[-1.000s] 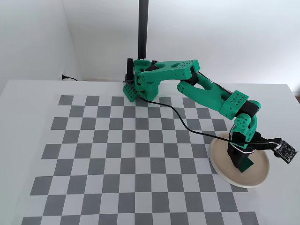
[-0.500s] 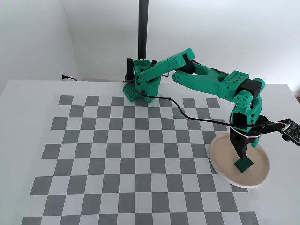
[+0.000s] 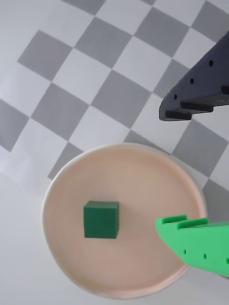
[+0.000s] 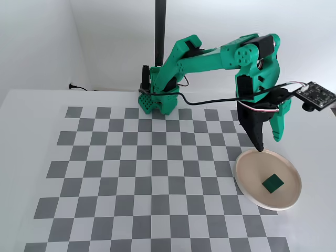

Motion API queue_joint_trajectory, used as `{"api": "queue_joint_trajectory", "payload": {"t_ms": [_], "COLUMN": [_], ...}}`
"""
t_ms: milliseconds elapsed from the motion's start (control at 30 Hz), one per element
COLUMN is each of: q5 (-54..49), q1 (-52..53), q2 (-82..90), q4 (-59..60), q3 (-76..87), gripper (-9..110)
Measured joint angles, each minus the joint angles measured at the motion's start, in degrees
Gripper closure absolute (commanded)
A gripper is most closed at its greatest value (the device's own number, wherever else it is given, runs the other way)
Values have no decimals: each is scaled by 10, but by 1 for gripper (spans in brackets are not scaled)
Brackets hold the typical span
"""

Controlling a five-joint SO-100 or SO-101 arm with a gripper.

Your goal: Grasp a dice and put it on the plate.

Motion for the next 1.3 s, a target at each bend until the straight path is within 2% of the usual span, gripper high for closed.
{"api": "queue_joint_trajectory", "payload": {"t_ms": [333, 500, 700, 867, 1033, 1167, 1300], "q5": [39, 52, 83, 124, 164, 202, 233], "q1": [82, 123, 163, 178, 197, 234, 266], "q2": [134, 186, 272, 360, 497, 528, 582], "q4": [44, 44, 44, 33, -67, -106, -195], "q3": [0, 1, 61, 163, 364, 451, 570], "gripper": [89, 99, 106, 106, 106, 106, 106]}}
